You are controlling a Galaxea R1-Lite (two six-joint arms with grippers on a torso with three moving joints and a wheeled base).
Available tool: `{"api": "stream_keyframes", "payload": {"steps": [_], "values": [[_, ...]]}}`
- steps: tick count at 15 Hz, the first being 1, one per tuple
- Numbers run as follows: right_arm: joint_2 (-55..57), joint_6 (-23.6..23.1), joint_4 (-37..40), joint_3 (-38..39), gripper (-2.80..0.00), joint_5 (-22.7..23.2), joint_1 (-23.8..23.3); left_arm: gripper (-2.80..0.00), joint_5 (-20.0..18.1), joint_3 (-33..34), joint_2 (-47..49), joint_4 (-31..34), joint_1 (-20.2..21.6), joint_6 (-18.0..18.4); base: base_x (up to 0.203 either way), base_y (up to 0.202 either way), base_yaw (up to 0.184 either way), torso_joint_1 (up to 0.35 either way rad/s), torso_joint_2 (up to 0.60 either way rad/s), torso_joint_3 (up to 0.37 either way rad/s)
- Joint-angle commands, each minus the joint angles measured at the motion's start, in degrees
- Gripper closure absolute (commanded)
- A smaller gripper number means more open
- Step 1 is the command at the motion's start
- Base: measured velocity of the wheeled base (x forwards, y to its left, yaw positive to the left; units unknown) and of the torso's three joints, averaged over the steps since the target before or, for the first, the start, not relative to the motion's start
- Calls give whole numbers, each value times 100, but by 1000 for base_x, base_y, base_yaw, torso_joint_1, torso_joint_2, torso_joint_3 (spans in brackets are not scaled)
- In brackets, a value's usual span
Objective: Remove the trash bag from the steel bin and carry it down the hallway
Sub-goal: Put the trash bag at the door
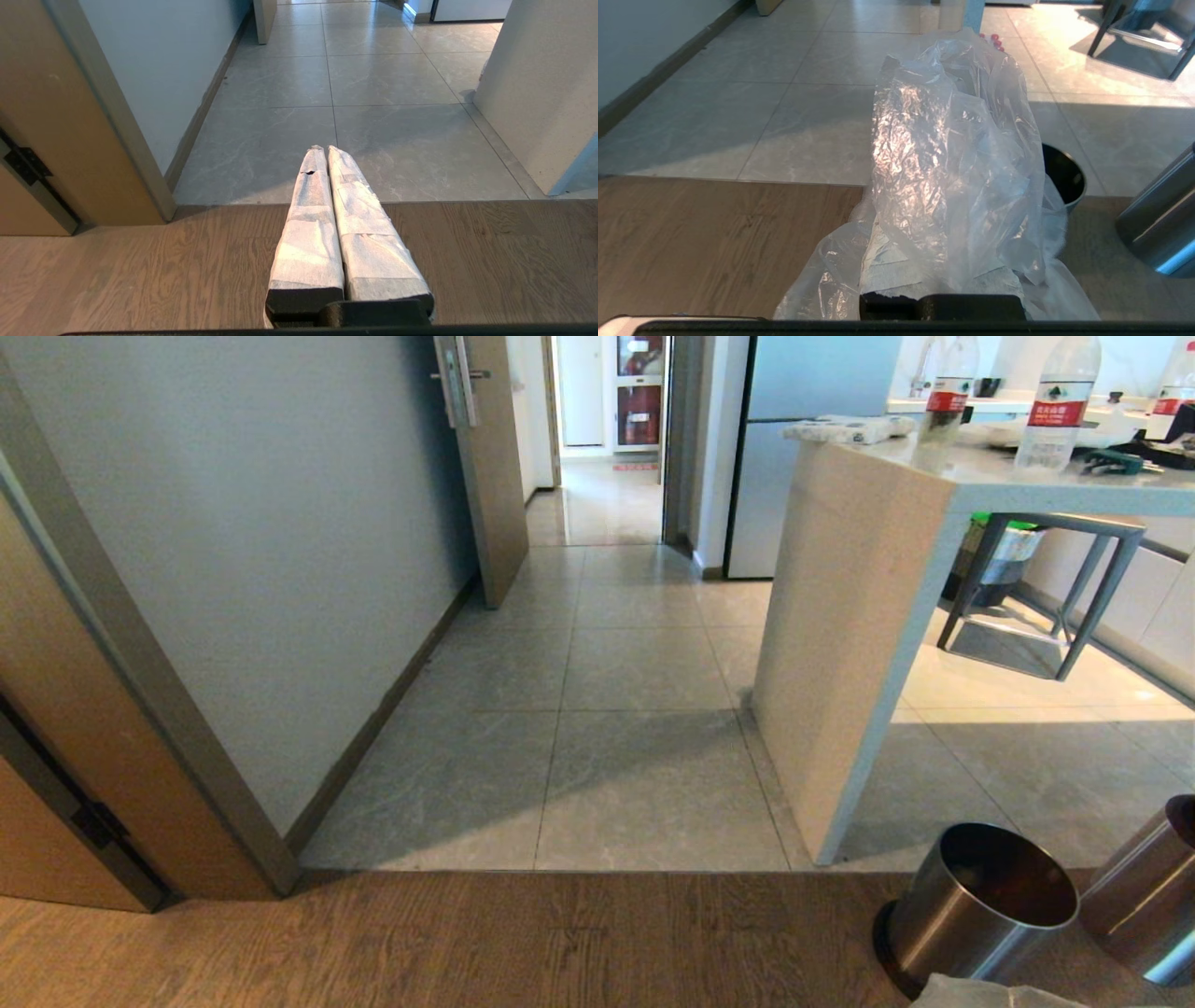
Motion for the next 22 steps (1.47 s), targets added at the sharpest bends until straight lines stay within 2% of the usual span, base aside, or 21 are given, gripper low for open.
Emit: {"api": "stream_keyframes", "payload": {"steps": [1, 6, 10, 19, 22], "values": [[11, -3, 1, 0, 0, 1, -2, 0, 0, -1, 2, 0, 0, -1, 0, 0, 0, 0, 0, 0], [7, -3, 1, 0, 0, 1, 3, 0, 9, 7, 2, -9, 0, -28, 0, 0, 0, 0, 0, 0], [9, -3, 1, 0, 0, 1, 4, 0, 9, 7, 2, -17, 0, -37, 181, -26, 6, 2, 1, 4], [4, -3, 1, 0, 0, 1, 3, 0, 0, 7, 2, -9, 0, 1, 194, -184, 3, 1, 1, 1], [8, -3, 1, 0, 0, 1, -1, 0, 9, -1, 2, 2, 0, -1, 32, -37, 2, 2, 0, 1]]}}
